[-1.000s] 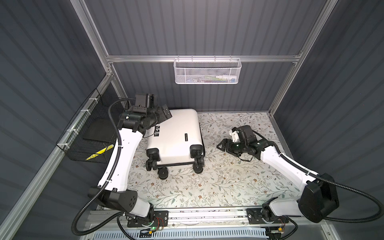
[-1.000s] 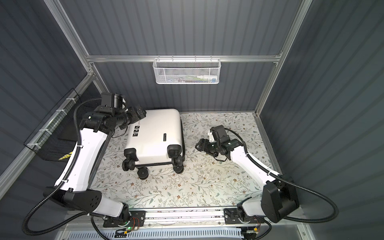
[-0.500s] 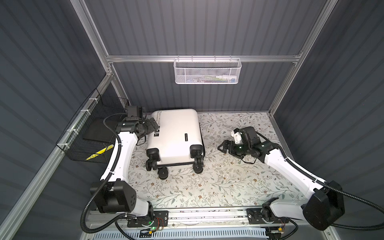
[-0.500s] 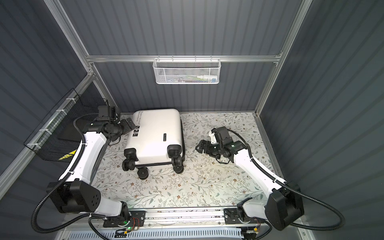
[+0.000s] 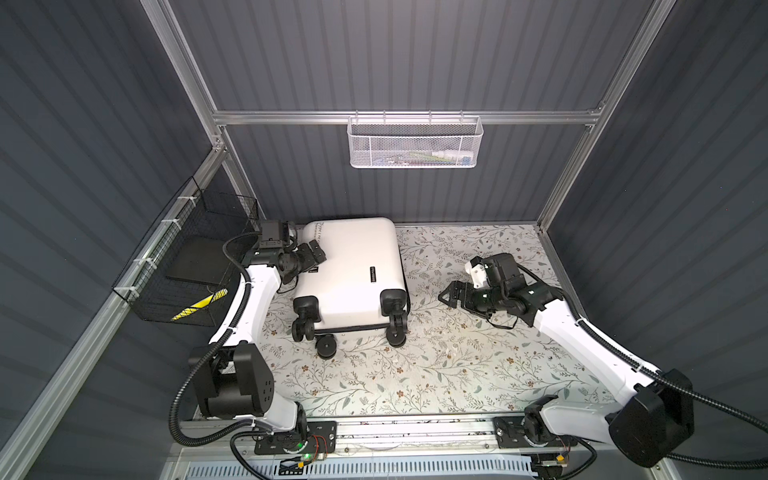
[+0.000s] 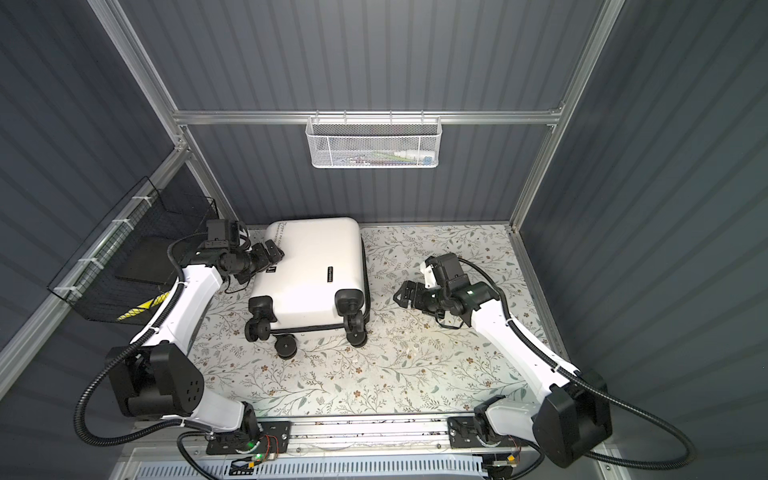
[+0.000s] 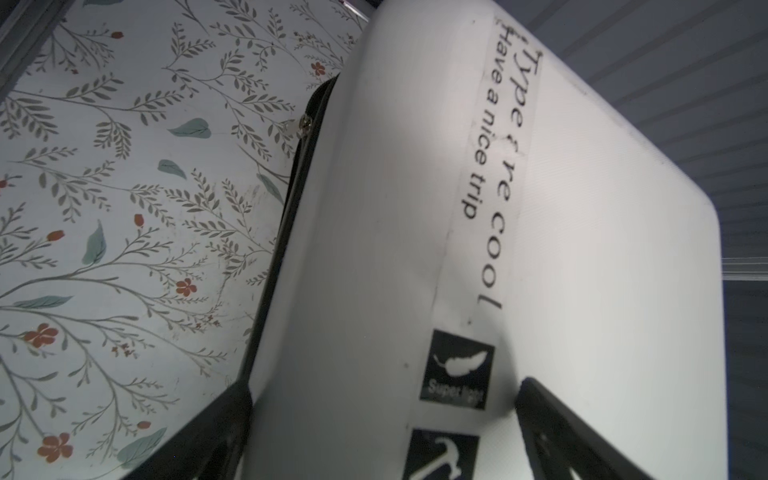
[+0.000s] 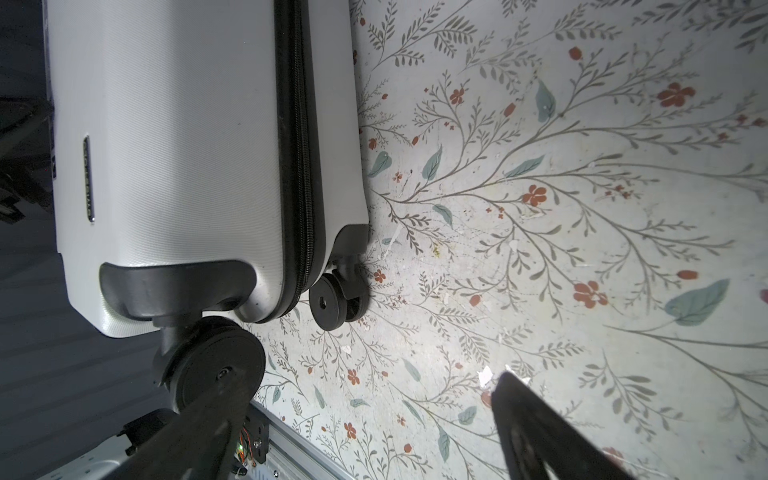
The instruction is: Pack the luggage
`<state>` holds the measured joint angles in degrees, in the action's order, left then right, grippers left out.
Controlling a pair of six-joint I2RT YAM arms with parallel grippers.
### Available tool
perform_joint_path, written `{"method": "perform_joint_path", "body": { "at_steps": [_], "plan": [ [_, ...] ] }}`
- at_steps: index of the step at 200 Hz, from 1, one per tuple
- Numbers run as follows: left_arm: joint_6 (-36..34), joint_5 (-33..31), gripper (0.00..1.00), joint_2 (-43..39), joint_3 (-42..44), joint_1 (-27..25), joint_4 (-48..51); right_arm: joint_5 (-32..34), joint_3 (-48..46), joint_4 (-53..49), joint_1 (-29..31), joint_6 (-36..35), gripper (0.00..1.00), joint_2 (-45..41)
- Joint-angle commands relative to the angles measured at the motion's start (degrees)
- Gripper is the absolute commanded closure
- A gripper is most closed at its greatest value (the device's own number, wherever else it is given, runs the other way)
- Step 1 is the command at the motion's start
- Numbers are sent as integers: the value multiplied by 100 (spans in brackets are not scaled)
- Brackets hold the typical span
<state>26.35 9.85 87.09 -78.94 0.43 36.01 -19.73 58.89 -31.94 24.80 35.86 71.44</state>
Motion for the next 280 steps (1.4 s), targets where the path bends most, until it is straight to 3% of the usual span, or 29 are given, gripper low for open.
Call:
{"method": "perform_joint_path", "body": {
  "at_steps": [1, 77, 106, 163, 193, 229, 280],
  "plan": [
    [114, 1042, 0, 130, 96, -140, -493, -14, 114, -212, -70, -90, 6, -176],
    [487, 1159, 0, 694, -489, -1519, -1023, 258, 334, -550, -199, -218, 6, -447],
    [539, 1189, 0, 609, -588, -1633, -1083, 324, 445, -705, -203, -324, 6, -543],
    [192, 484, 0, -92, -408, -1625, -696, 489, 342, -1028, -162, -239, 7, -777],
    [183, 144, 0, -485, 23, -1625, -587, 991, 344, -1288, 304, -23, 7, -930],
    [151, -317, 0, -776, 198, -1620, -250, 2039, 394, -1673, 1299, 541, 5, -934],
    [264, -434, 0, -1070, 459, -1539, -193, 2933, 551, -1896, 2375, 1354, 1, -629]
  ]
}}
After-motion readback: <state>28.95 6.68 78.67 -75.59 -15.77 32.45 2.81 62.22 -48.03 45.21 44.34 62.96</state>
